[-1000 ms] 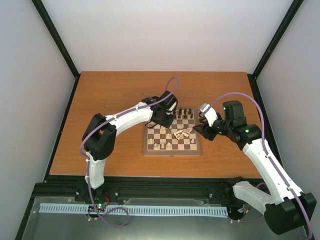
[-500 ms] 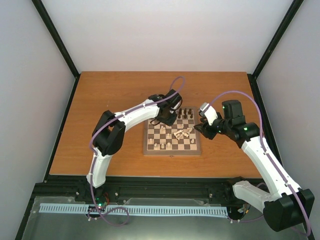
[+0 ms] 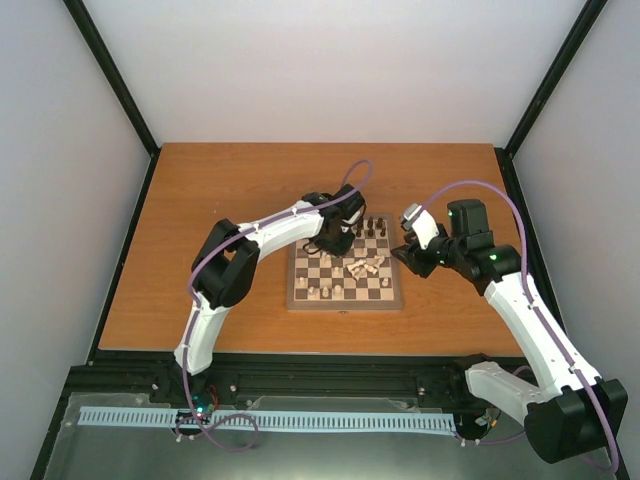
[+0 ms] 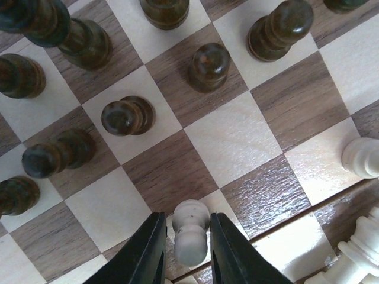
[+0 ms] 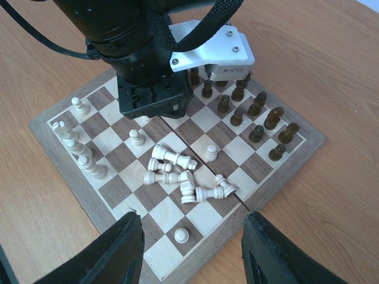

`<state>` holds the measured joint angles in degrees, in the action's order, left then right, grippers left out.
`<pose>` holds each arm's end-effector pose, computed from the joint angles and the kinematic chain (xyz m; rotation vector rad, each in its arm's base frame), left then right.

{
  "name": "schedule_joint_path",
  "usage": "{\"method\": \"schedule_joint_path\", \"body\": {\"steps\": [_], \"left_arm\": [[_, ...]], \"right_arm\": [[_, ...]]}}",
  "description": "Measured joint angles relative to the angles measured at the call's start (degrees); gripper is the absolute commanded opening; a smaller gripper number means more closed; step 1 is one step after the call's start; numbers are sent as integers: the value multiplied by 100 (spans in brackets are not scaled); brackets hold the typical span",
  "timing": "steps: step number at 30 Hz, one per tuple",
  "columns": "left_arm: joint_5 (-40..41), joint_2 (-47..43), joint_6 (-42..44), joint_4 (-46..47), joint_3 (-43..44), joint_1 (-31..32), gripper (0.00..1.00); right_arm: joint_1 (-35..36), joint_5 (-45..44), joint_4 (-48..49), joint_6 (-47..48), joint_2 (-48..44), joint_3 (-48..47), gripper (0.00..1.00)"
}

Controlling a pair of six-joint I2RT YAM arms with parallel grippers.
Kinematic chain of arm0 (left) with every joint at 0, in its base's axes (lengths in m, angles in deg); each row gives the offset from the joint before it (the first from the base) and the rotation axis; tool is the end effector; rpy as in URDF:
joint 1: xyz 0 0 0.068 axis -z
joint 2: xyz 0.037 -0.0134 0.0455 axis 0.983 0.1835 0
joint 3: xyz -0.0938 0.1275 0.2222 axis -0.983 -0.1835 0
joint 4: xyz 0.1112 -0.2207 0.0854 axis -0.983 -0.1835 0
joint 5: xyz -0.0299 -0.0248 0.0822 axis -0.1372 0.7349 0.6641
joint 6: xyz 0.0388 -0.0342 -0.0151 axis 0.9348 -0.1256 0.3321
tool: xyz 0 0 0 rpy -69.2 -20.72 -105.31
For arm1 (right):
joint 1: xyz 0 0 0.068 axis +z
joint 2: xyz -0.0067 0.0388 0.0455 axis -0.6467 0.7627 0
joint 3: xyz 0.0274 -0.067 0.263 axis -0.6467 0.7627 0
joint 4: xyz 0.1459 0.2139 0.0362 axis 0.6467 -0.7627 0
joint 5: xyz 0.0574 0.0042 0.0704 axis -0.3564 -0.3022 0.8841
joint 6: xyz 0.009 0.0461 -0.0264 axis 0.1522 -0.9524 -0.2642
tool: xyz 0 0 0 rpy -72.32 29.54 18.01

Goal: Set up the chess pieces on the board

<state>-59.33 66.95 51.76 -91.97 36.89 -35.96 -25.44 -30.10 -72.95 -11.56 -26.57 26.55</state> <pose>0.3267 -0.3060 0.1817 0.6862 2.7707 -0.1070 0.1960 0.0678 0.2999 -0.9674 2.0901 0.4398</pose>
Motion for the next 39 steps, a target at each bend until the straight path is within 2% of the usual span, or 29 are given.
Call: {"method": "schedule_joint_path", "body": {"steps": [8,13,18,24,30,39], "left_arm": [[-39,20,70,26,79,-2,12],[-42,-39,109,35,61,42,11],[-114,-708,234,122,-260,260,12],[-636,-1351,442,374,-400,866,12],[-988,-1062,564,490,-426,1220,12],[-1010,-387,616,490,-426,1335,13]], "right_arm": [[-26,-2,0,2,0,2,47],[-26,-7,0,2,0,2,46],[-63,-179,46,-28,0,11,45],[-389,-520,164,-225,66,50,44],[-542,-697,238,-306,72,66,44],[-625,-756,260,-365,72,81,44]]}}
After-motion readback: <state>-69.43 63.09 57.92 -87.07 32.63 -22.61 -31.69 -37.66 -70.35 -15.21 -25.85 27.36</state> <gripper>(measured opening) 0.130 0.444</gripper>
